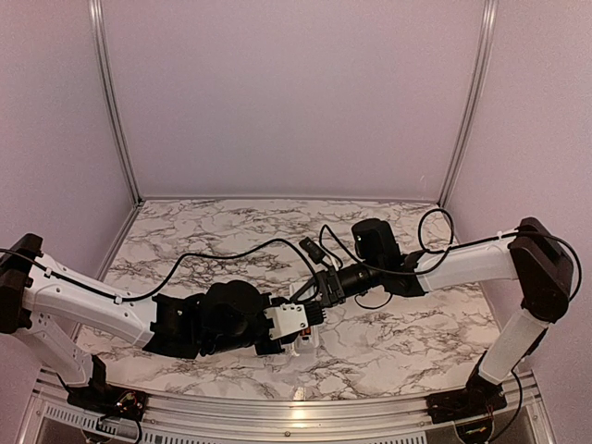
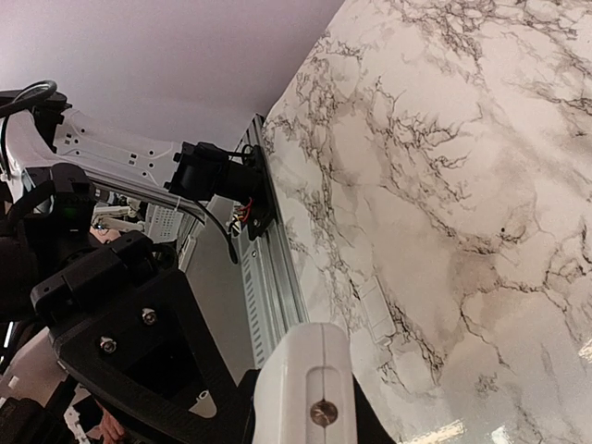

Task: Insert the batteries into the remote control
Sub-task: Load the battery into the battery compartment.

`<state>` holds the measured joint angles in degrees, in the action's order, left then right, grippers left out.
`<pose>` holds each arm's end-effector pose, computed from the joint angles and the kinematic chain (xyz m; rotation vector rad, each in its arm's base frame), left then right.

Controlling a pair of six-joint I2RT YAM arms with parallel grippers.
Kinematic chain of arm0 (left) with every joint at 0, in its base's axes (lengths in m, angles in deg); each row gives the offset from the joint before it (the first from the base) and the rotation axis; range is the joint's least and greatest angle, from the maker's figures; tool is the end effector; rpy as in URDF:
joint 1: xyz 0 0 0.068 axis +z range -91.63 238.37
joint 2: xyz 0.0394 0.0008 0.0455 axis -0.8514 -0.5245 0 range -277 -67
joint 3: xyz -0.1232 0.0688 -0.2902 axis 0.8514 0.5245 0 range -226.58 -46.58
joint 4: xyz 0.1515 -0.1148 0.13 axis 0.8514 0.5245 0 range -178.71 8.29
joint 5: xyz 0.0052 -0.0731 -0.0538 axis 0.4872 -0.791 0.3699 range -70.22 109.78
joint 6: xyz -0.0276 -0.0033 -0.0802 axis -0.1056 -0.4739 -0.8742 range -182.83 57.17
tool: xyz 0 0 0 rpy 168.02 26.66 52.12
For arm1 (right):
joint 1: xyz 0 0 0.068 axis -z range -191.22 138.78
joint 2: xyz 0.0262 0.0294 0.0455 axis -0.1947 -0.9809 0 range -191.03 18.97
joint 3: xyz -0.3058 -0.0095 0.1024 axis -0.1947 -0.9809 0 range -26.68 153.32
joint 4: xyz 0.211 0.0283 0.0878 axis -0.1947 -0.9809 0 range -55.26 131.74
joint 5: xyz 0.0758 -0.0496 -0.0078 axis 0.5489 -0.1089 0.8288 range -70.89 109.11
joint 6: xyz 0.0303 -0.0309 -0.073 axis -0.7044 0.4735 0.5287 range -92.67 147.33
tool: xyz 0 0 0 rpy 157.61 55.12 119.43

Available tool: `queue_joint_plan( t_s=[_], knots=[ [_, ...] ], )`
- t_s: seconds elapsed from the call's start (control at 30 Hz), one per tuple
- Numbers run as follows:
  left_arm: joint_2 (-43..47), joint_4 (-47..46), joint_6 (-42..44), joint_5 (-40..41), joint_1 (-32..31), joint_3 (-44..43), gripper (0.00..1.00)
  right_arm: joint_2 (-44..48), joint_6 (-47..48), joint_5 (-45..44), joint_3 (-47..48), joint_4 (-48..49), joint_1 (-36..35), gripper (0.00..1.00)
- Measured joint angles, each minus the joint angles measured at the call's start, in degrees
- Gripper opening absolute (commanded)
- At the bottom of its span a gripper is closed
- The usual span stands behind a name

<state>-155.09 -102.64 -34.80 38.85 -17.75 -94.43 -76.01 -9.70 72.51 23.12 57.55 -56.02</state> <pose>0.1051 -0.3234 0.2737 1.4478 1.3922 -0.1992 0.2006 0.2835 0.2618 -0.8298 2.2465 1.7532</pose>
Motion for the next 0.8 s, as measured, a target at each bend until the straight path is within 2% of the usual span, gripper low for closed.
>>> queue_joint_plan(
  t_s=[0.4, 0.8],
  knots=[
    [0.0, 1.0, 1.8, -0.9, 0.0, -0.2, 0.29, -0.7, 0.0, 0.5, 0.0, 0.0, -0.4, 0.0],
    [0.0, 2.5, 3.3, -1.6, 0.0, -1.8, 0.19, -1.2, 0.0, 0.8, 0.0, 0.0, -0.7, 0.0]
  ],
)
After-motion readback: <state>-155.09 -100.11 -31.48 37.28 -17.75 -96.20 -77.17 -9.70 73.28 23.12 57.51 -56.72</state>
